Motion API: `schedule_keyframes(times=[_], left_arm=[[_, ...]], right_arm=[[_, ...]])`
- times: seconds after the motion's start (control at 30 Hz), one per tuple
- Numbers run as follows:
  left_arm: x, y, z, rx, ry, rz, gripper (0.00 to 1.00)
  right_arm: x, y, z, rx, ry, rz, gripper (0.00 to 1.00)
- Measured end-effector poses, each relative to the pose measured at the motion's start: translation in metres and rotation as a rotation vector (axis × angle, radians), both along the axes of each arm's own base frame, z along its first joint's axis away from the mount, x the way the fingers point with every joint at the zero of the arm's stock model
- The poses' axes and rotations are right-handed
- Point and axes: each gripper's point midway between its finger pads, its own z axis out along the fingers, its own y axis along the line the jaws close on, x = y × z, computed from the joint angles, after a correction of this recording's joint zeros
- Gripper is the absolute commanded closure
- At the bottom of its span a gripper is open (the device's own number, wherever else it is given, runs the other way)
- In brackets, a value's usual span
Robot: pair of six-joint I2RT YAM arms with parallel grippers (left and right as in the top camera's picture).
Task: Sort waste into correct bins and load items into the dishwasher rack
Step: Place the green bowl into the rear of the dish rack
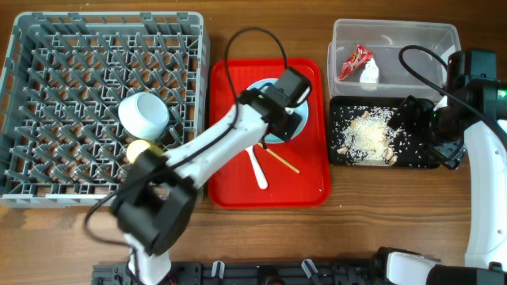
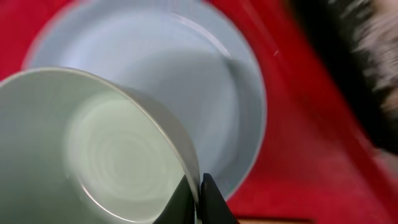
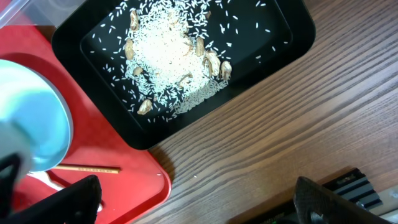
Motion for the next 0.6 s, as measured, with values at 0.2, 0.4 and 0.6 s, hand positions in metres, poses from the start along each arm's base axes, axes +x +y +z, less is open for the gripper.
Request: schedule_keyframes(times=[0.2, 0.4, 0.6], left_arm=[[0.023, 0.051, 0.129, -0.276, -0.156, 0.095, 0.96], [0.059, 0.141, 0.169, -0.511, -0.153, 0.231, 0.96], [0.085, 0.216, 0.178, -0.826, -0.091, 0.253, 0.96]], right_arm=[[0.000, 0.000, 0.000, 0.000, 0.000, -0.002, 0.00], [0.000, 0.000, 0.000, -0.001, 0.000, 0.001, 0.00], [0.000, 0.000, 0.000, -0.001, 0.000, 0.002, 0.00]])
